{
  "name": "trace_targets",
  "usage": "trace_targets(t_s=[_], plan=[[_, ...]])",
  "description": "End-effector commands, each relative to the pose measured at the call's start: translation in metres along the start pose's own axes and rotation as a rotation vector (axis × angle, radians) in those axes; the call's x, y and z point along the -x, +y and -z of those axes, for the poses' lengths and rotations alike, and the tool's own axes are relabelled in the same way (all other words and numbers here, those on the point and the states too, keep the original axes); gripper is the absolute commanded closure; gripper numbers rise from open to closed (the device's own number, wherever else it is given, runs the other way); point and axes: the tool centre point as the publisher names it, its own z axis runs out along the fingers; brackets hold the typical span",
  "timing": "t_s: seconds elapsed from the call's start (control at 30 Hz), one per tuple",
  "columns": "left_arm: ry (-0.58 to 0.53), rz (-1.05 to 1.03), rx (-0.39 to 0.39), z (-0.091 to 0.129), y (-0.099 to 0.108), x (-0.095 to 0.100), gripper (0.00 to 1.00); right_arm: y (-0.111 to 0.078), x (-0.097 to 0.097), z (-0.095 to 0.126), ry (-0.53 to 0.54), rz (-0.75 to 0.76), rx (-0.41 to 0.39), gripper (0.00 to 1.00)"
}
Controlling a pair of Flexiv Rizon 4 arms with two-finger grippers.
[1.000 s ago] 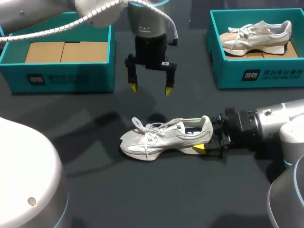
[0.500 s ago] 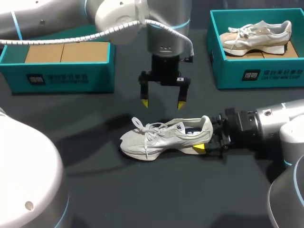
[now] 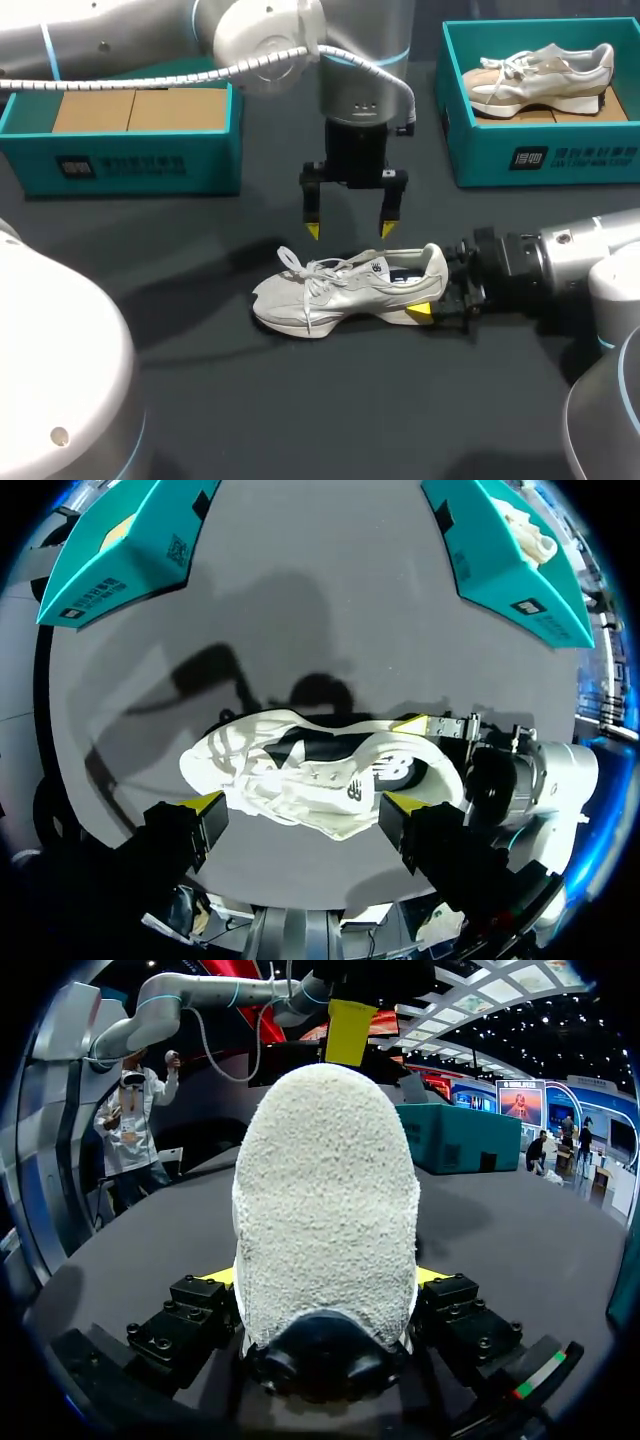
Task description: Take the shoe out of the shoebox, open the shoe tongue, remove and reinsert the insole, then place the shoe into the shoebox
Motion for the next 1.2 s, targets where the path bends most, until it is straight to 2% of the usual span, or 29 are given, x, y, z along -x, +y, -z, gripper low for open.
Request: trace_targets(t_s=[0.03,0.37,0.6,0.87,1.2], plan=[[-0.005,0.022,0.021,-0.012,0.001,-0.009,0.00,0.001,0.000,-0.002,0.000,-0.001,-0.004,1.00],[-0.052,0.033,0.034,-0.037,0.012,-0.022,0.00,0.001,0.000,-0.002,0.000,-0.001,-0.004,1.00],[-0.116,0.052,0.013,-0.048,0.014,-0.030,0.00,0.001,0.000,-0.002,0.000,-0.001,-0.004,1.00],[-0.196,0.083,0.025,-0.057,0.016,-0.030,0.00,0.001,0.000,-0.002,0.000,-0.001,-0.004,1.00],[-0.285,0.122,0.050,-0.063,0.016,-0.020,0.00,0.001,0.000,-0.002,0.000,-0.001,-0.004,1.00]])
